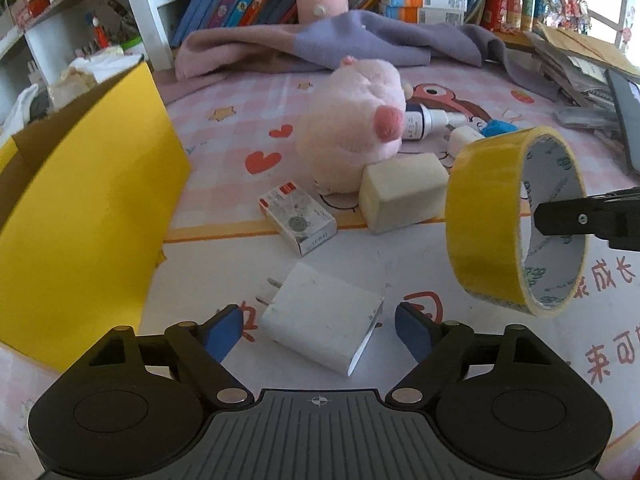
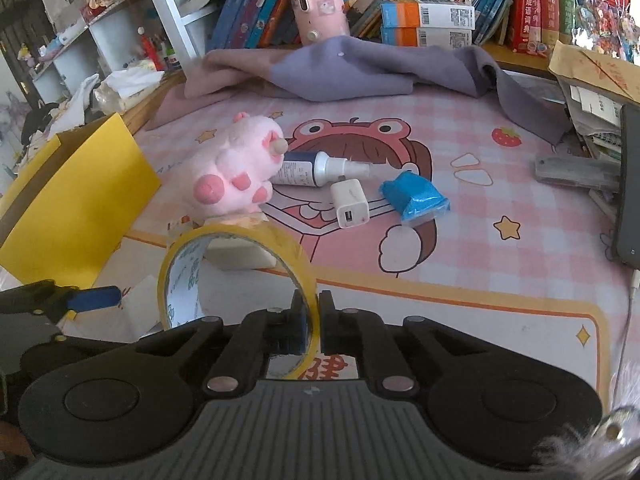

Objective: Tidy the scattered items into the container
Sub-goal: 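Grasp the white charger with the left gripper while the right gripper holds the tape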

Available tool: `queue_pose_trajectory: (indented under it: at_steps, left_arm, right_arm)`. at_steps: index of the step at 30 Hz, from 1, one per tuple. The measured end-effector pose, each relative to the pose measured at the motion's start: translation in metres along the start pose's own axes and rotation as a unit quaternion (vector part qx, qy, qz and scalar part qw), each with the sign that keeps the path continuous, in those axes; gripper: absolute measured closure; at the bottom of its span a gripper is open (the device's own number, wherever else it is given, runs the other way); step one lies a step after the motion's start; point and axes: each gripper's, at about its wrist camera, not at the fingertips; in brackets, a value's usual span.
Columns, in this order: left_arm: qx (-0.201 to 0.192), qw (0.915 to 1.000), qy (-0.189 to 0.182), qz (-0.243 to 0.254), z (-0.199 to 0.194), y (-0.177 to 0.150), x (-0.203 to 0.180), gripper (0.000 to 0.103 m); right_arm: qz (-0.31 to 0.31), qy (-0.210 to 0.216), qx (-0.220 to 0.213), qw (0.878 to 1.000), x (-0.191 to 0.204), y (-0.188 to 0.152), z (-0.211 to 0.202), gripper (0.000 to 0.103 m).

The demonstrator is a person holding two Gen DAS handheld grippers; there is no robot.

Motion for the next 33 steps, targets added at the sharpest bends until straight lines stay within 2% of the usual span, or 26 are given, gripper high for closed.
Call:
queue_pose_trajectory:
  at_steps: [2,3,7,14,24,33]
  left_arm:
    - [-0.004,0.9999,-0.008,-0.014,0.000,0.000,0.003,0.030]
    - [-0.006,0.9996,-0.016,-0.022,-0.001,0.000,0.004,0.038]
    - [-0.007,0.9989,-0.026,-0.039,-0.004,0.000,0.008,0.039]
    - [-0.036,0.9970,-0.036,-0.059,-0.030,-0.007,0.014,0.040]
    - [-0.083,0.9946,-0.062,-0.002,-0.077,-0.021,0.009,0.039]
    - [-0.110,0.9892,-0.091,0.035,-0.116,-0.047,0.023,0.039]
  right_arm:
    - [-0.003,0.003,0.001,1.000,0.000,0.000,0.000,0.097]
    - [-0.005,0.004,0.003,1.000,0.000,-0.001,0.000,0.097]
    - [-0.007,0.009,0.008,1.000,0.001,-0.002,-0.001,0.097]
    - [-0.006,0.014,0.007,1.000,0.005,-0.004,-0.009,0.097]
    - [0.008,-0.006,-0.016,1.000,0.022,-0.019,-0.045,0.097]
    - [0.024,-0.026,-0.038,0.999,0.053,-0.040,-0.082,0.097]
Point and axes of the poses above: each gripper's, at about its wrist camera, not at the fingertips, and z roughly the way its jaws point, x to its left, y to its top, and after that the axes turned 15 degrees about -y, right-handed
